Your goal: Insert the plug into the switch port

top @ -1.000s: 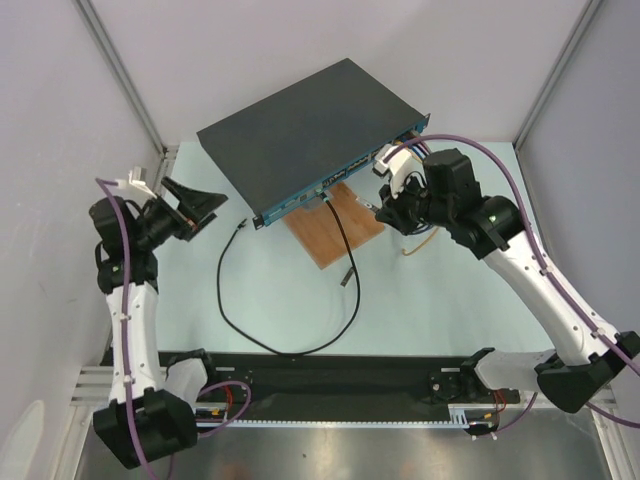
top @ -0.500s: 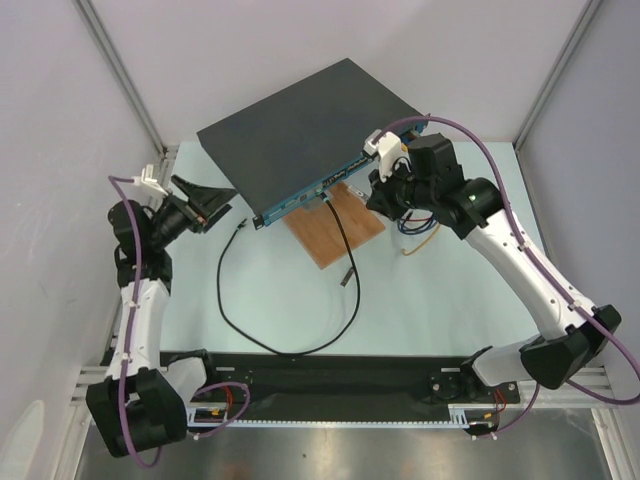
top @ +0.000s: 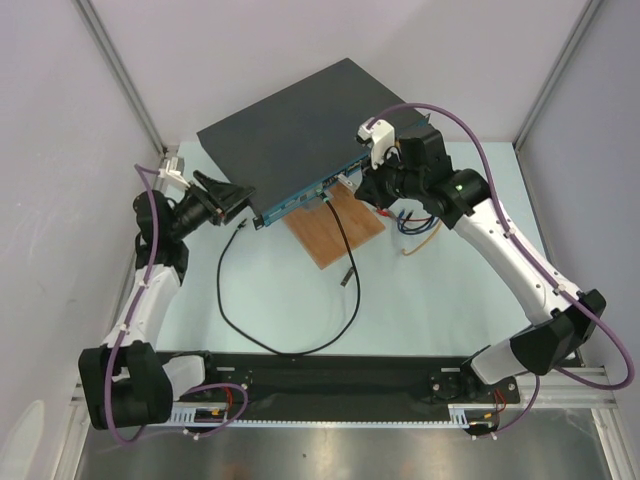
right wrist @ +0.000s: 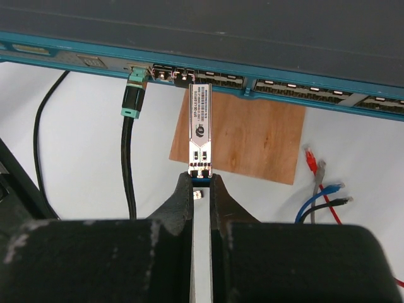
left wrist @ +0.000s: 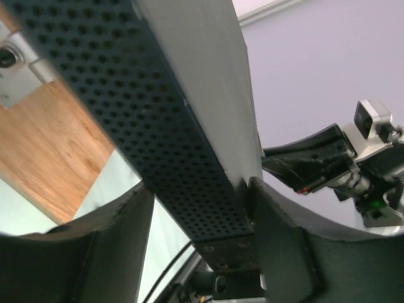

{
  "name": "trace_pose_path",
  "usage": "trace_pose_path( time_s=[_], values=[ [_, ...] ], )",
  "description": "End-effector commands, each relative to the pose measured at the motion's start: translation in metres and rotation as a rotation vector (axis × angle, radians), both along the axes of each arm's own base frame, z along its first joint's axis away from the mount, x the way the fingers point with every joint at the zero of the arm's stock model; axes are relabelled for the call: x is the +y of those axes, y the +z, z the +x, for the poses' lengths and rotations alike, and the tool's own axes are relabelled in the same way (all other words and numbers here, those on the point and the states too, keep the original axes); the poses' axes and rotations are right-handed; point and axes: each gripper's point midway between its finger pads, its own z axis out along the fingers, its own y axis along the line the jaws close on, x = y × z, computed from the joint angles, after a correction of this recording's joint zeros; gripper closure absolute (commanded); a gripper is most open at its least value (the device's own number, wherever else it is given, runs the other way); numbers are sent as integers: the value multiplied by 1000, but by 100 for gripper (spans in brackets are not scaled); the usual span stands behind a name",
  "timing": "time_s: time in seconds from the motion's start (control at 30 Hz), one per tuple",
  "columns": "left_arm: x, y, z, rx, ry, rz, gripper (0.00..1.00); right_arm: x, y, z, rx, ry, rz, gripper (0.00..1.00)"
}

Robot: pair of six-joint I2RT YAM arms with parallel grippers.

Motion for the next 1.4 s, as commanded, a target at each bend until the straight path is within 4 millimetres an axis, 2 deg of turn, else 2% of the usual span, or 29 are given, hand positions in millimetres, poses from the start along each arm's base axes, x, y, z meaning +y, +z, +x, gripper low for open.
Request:
trace_pose_path(
  time_s=[0.0,0.1,0.13,0.23,0.4,0.7,1.37],
  values=[
    [-9,26,4,-96,-5,-6,38,8,27,8,-30,-20,82,100],
    [-15,25,2,-104,-16,-2,58,8,24,9,-13,-33,89,100],
    [-16,23,2,-98,-22,-1,71,8,22,9,-7,-42,85,100],
    [-18,22,2,-96,-22,3,84,6,22,10,-2,-57,88,100],
    [-19,22,3,-91,-25,13,98,5,16,13,2,-72,74,100],
    [-21,23,1,-98,-31,20,100,5,15,20,-12,-83,65,100],
    [-22,23,2,-100,-29,23,99,18,24,18,-36,-50,76,100]
  ],
)
